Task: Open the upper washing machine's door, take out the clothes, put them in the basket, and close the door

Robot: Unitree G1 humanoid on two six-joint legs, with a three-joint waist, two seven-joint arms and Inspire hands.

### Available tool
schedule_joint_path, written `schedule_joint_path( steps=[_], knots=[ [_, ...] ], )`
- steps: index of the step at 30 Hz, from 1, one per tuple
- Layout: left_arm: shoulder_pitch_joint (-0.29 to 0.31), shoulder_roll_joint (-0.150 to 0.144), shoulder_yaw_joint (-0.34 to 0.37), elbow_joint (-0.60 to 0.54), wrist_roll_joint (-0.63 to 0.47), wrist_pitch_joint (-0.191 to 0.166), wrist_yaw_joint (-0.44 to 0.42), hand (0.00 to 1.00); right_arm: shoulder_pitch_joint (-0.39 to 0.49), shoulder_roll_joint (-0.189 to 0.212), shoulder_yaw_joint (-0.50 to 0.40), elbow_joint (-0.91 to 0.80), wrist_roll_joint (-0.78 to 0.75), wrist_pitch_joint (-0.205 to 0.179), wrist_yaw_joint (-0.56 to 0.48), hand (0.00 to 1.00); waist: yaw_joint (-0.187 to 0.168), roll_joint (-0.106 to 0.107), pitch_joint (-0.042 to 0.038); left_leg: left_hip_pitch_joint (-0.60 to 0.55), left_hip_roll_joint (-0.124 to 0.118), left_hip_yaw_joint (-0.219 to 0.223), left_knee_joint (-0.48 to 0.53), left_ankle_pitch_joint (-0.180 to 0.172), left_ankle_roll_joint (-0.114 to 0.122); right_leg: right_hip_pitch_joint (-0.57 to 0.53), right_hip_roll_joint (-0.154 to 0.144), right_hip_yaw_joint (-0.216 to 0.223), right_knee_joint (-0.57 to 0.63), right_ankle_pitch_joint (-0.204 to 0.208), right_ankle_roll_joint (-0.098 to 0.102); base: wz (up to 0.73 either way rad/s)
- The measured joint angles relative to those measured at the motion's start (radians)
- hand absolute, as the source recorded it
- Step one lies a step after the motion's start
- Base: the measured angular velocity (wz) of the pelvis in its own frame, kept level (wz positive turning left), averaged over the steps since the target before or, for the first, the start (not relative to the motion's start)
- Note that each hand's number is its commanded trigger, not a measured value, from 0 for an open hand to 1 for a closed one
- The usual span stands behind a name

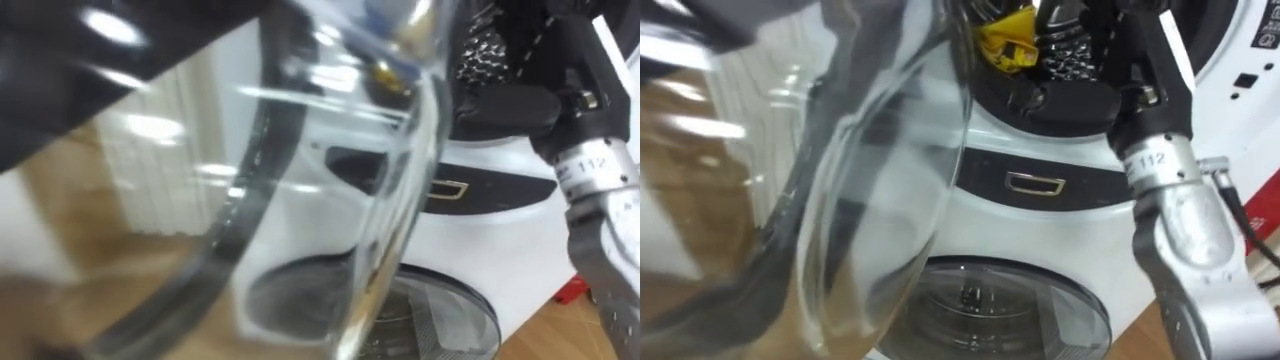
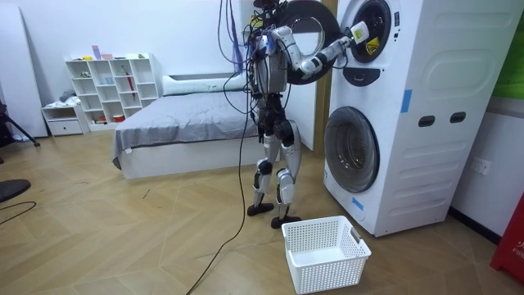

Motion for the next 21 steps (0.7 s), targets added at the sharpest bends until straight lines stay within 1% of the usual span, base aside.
schedule_joint_path(
  steps=[1,3,5,7,12,15,17,19,21],
  knots=[
    [0.004,0.000,0.000,-0.015,0.003,0.002,-0.003,0.00,-0.012,-0.013,0.000,0.013,0.002,0.000,0.005,0.00,0.001,-0.001,-0.0005,-0.001,0.000,-0.004,0.000,0.000,0.000,0.000,0.000,-0.004,0.000,0.000,0.000,0.11],
    [0.006,0.000,0.002,-0.021,0.004,0.004,-0.006,0.00,-0.024,-0.026,0.000,0.039,0.019,0.002,0.015,0.00,0.011,-0.002,-0.0012,0.001,0.002,-0.005,0.001,0.000,0.000,0.002,0.000,-0.002,0.000,0.000,0.000,0.03],
    [0.006,0.001,0.002,-0.032,0.004,0.004,-0.006,0.00,-0.025,-0.041,0.000,0.068,0.075,0.002,0.019,0.00,0.025,-0.004,-0.0026,0.004,0.004,-0.006,0.004,0.000,0.000,0.005,0.000,-0.004,-0.001,0.000,0.000,0.03],
    [0.007,0.002,0.002,-0.039,0.004,0.004,-0.007,0.00,-0.029,-0.042,0.000,0.094,0.105,0.003,0.021,0.00,0.028,-0.006,-0.0033,0.004,0.005,-0.012,0.004,0.000,0.000,0.007,-0.001,-0.012,-0.002,0.000,0.000,0.10],
    [0.015,0.008,0.003,-0.070,0.022,0.006,-0.015,0.00,-0.100,-0.048,0.001,0.214,0.216,0.003,0.030,0.00,0.027,-0.007,-0.0037,0.004,0.007,-0.020,0.009,0.001,0.000,0.016,-0.002,-0.019,-0.005,0.000,0.000,0.08],
    [0.016,0.008,0.003,-0.096,0.026,0.016,-0.032,0.00,-0.147,-0.049,0.001,0.312,0.239,0.004,0.043,0.00,0.027,-0.006,-0.0033,0.005,0.006,-0.032,0.009,0.001,0.000,0.024,-0.005,-0.044,-0.013,0.000,0.000,0.10],
    [0.018,0.008,0.004,-0.100,0.027,0.021,-0.038,0.00,-0.173,-0.050,0.001,0.374,0.239,0.005,0.043,0.00,0.028,-0.006,-0.0034,0.009,0.006,-0.034,0.010,0.001,0.000,0.033,-0.005,-0.047,-0.019,-0.001,-0.001,0.09],
    [0.020,0.008,0.006,-0.100,0.027,0.035,-0.041,0.00,-0.203,-0.052,0.001,0.429,0.239,0.014,0.043,0.00,0.027,-0.007,-0.0037,0.010,0.005,-0.043,0.010,0.001,-0.001,0.036,-0.005,-0.050,-0.019,-0.006,-0.005,0.08],
    [0.028,0.008,0.021,-0.100,0.047,0.054,-0.044,0.00,-0.244,-0.067,0.002,0.513,0.221,0.033,0.052,0.00,0.028,-0.011,-0.0062,0.008,0.004,-0.057,0.011,0.003,-0.004,0.039,-0.004,-0.055,-0.017,-0.012,-0.008,0.16]
  ],
)
